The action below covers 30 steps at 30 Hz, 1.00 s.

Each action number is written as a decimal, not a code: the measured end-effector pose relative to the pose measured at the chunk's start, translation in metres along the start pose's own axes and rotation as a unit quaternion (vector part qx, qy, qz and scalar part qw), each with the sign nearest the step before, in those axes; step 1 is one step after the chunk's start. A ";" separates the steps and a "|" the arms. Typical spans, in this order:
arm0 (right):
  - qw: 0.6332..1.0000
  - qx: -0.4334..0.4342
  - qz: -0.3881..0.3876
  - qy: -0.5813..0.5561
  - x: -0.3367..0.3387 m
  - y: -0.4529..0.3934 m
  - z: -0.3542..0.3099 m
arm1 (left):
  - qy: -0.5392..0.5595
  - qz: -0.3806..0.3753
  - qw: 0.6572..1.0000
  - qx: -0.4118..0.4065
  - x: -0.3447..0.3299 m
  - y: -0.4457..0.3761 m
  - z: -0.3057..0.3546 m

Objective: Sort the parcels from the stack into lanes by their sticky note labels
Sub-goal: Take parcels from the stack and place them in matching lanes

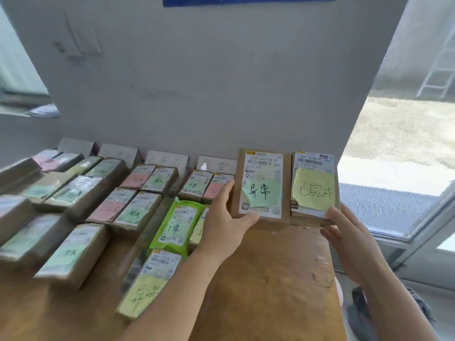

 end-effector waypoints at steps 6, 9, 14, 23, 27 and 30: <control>1.000 0.022 0.008 -0.017 -0.083 0.050 -0.025 | 0.027 -0.016 0.999 0.012 0.085 0.036 -0.014; 1.000 0.018 0.004 -0.022 -0.126 0.078 -0.029 | 0.050 -0.028 0.998 0.018 0.130 0.056 -0.026; 1.000 0.005 -0.012 -0.029 -0.188 0.119 -0.022 | 0.085 -0.040 0.995 0.028 0.194 0.089 -0.048; 0.999 -0.030 0.022 0.017 -0.205 0.148 -0.022 | 0.119 -0.067 0.987 0.090 0.210 0.109 -0.075; 0.996 -0.055 0.054 0.053 -0.190 0.155 -0.017 | 0.106 -0.078 0.980 0.150 0.182 0.110 -0.094; 0.991 -0.078 0.072 0.082 -0.183 0.157 -0.009 | 0.113 -0.097 0.970 0.190 0.167 0.110 -0.109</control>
Point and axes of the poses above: each hand's wrist, its own y-axis away from the middle knuckle, its own x-axis out of the back of the hand, z = x × y, the point moved 2 cm from there along -y, towards the middle knuckle, and after that the axes turned 8 degrees about x, right-handed, at the moved point
